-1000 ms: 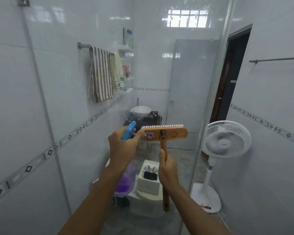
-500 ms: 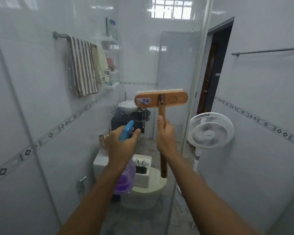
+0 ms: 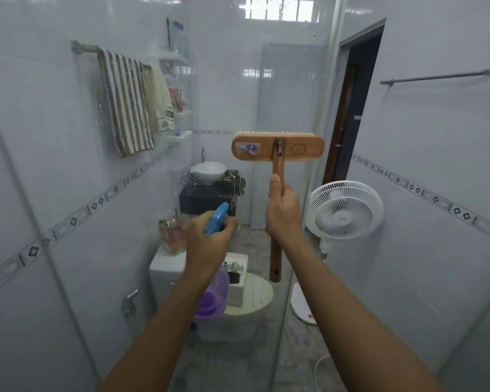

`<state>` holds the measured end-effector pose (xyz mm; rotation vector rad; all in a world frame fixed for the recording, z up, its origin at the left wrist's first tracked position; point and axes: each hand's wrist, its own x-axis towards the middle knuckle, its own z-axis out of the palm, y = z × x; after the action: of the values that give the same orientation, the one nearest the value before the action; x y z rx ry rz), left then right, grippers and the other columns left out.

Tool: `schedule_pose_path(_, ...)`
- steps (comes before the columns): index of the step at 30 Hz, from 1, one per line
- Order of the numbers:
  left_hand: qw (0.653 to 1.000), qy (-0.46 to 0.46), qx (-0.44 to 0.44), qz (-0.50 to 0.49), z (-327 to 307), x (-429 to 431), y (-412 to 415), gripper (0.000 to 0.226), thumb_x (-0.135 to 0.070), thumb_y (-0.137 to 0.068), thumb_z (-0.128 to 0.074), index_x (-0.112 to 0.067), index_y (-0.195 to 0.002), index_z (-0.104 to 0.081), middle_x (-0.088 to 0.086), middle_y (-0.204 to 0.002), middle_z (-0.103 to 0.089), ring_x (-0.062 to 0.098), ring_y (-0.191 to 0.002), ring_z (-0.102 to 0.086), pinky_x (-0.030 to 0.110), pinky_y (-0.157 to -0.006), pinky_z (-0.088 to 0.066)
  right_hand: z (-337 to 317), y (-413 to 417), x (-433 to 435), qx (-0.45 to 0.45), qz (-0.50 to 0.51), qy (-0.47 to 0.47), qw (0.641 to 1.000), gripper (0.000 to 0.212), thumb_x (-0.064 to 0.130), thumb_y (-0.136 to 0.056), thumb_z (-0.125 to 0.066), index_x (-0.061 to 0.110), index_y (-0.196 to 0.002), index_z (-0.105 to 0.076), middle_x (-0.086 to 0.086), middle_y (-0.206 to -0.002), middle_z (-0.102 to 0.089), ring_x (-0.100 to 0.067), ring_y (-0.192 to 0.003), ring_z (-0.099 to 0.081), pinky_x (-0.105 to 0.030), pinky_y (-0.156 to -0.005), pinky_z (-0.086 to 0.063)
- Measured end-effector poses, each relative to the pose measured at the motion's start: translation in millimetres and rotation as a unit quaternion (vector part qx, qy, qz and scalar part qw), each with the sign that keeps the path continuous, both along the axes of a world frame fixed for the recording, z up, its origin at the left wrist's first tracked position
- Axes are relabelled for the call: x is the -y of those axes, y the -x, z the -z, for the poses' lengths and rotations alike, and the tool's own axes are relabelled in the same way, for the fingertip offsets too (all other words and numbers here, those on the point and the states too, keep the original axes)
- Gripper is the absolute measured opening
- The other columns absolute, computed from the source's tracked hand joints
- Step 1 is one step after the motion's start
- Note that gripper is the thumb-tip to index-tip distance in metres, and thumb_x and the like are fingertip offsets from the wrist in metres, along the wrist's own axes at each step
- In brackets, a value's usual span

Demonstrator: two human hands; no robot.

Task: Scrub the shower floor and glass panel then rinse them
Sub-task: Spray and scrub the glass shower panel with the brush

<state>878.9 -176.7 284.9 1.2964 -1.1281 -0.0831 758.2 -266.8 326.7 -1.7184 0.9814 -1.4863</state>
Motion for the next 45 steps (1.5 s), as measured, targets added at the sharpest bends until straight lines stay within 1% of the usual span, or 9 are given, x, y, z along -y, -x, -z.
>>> schedule_pose_path(4,0.996,-0.075,-0.028,0.029,-1,4,0,0.025,-0.029,-0.084,-0.080,-0.020,-0.067,-0.064,0.016,-0.061,-0.060,0.015,-0.050,-0.053,0.042,-0.052,-0.054,16,0,-1,0.003,-0.006,0.002,1.000,0.036,0.046,-0.107,-0.038,0.027,-0.079,-0.048,0.007,-0.061,-0.043,-0.003,-0.050,-0.043,-0.017,-0.047,-0.037)
schedule_pose_path(7,0.994,-0.096,-0.039,0.029,0,4,-3,0.024,-0.029,-0.083,-0.081,-0.024,-0.067,-0.064,0.019,-0.067,-0.065,0.022,-0.054,-0.057,0.051,-0.059,-0.056,41,5,-7,-0.008,-0.015,-0.002,1.000,0.039,0.041,-0.108,-0.040,0.024,-0.074,-0.047,0.008,-0.060,-0.042,0.001,-0.046,-0.042,-0.012,-0.045,-0.034)
schedule_pose_path(12,0.997,-0.075,-0.017,0.018,-1,2,-14,0.018,-0.032,-0.085,-0.079,-0.017,-0.081,-0.069,0.007,-0.071,-0.066,0.022,-0.062,-0.063,0.035,-0.059,-0.057,15,6,-8,-0.012,-0.022,-0.013,1.000,0.039,0.048,-0.106,-0.039,0.024,-0.076,-0.047,0.007,-0.059,-0.040,-0.006,-0.048,-0.040,-0.020,-0.043,-0.035)
schedule_pose_path(16,0.997,-0.064,-0.049,0.005,-9,2,-15,0.020,-0.040,-0.081,-0.080,-0.028,-0.073,-0.066,0.013,-0.070,-0.065,0.024,-0.057,-0.061,0.044,-0.059,-0.057,-13,3,-5,-0.018,-0.022,0.009,1.000,0.039,0.047,-0.107,-0.039,0.024,-0.076,-0.046,0.008,-0.058,-0.042,-0.008,-0.048,-0.042,-0.023,-0.044,-0.038)
schedule_pose_path(20,0.998,-0.032,-0.036,-0.031,-12,3,-19,0.027,-0.047,-0.082,-0.076,-0.021,-0.079,-0.067,0.008,-0.069,-0.065,0.025,-0.062,-0.065,0.040,-0.063,-0.060,-21,0,-3,-0.012,-0.031,0.012,0.999,0.038,0.049,-0.106,-0.039,0.025,-0.077,-0.047,0.008,-0.059,-0.042,-0.008,-0.049,-0.044,-0.028,-0.047,-0.040)
schedule_pose_path(24,0.999,-0.007,-0.014,-0.038,-11,5,-19,0.031,-0.042,-0.084,-0.075,-0.013,-0.093,-0.070,-0.004,-0.072,-0.063,0.011,-0.064,-0.063,0.017,-0.062,-0.056,17,0,-2,-0.035,0.001,0.043,0.998,0.034,0.043,-0.108,-0.039,0.024,-0.083,-0.052,0.010,-0.061,-0.042,0.001,-0.047,-0.043,-0.014,-0.046,-0.035)
schedule_pose_path(31,0.999,0.032,0.006,-0.027,-4,11,-20,0.023,-0.033,-0.090,-0.073,-0.013,-0.098,-0.068,-0.012,-0.076,-0.064,0.000,-0.071,-0.066,0.009,-0.058,-0.052,119,4,-15,-0.079,-0.017,-0.040,0.996,0.029,0.045,-0.107,-0.038,0.032,-0.084,-0.051,0.011,-0.065,-0.047,0.002,-0.055,-0.051,-0.017,-0.056,-0.037)
schedule_pose_path(40,0.999,0.045,-0.003,-0.021,0,22,-12,0.020,-0.030,-0.089,-0.075,-0.011,-0.089,-0.067,-0.002,-0.070,-0.063,0.018,-0.067,-0.061,0.018,-0.056,-0.052,-17,-5,-4,-0.010,-0.023,0.028,0.999,0.035,0.041,-0.108,-0.041,0.026,-0.077,-0.048,0.011,-0.059,-0.043,0.002,-0.043,-0.043,-0.017,-0.045,-0.036)
schedule_pose_path(45,0.998,0.054,-0.002,-0.026,-3,22,-11,0.017,-0.029,-0.090,-0.075,-0.014,-0.088,-0.067,0.000,-0.071,-0.063,0.018,-0.068,-0.061,0.019,-0.055,-0.053,21,-7,0,-0.019,-0.013,0.048,0.999,0.031,0.041,-0.108,-0.041,0.028,-0.081,-0.050,0.011,-0.060,-0.042,0.000,-0.047,-0.042,-0.014,-0.046,-0.034)
